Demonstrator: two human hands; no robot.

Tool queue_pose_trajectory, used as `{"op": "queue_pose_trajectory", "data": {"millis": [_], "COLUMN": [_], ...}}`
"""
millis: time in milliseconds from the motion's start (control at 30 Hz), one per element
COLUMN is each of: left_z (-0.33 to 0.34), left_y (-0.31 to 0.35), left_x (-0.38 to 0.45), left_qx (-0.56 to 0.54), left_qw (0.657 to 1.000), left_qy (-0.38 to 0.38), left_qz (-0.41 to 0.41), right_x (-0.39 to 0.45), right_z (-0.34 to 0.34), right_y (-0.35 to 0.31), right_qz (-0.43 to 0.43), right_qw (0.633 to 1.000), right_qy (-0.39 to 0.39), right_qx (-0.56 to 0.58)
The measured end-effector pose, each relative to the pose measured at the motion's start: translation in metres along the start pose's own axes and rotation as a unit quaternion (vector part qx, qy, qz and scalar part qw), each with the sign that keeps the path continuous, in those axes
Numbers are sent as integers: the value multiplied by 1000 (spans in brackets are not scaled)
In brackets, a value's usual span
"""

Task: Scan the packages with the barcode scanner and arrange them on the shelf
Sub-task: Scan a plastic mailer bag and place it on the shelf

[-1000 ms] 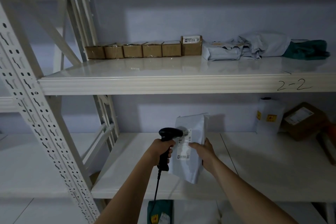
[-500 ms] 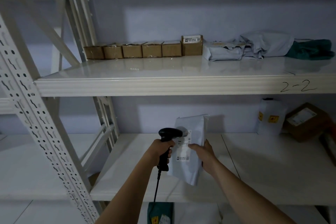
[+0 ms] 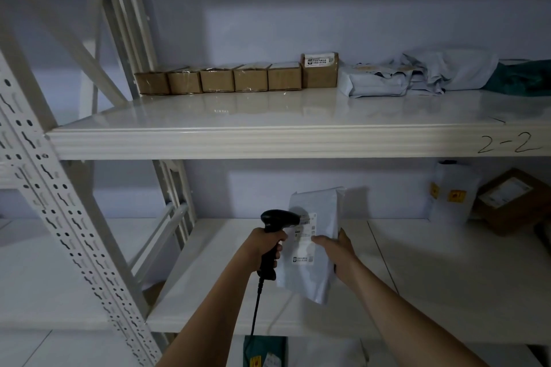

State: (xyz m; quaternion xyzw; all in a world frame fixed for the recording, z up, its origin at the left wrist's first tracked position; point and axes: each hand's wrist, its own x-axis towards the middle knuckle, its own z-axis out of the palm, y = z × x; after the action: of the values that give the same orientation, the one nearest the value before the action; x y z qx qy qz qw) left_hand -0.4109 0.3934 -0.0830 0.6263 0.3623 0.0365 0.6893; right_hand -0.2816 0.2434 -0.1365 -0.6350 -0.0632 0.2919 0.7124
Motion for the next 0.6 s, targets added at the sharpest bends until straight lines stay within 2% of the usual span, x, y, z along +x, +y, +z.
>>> {"op": "queue_pose_trajectory", "data": {"millis": [600], "left_z": [-5], "left_y": [5], "left_x": [41], "left_qx": [-16], "left_qw": [1000], "left_qy": [2], "left_qz": [-19], "right_x": [41], "right_z": [5], "right_y": [4], "right_qz": [19], "right_qw": [999], "right_qy": [29], "right_qx": [-37]}}
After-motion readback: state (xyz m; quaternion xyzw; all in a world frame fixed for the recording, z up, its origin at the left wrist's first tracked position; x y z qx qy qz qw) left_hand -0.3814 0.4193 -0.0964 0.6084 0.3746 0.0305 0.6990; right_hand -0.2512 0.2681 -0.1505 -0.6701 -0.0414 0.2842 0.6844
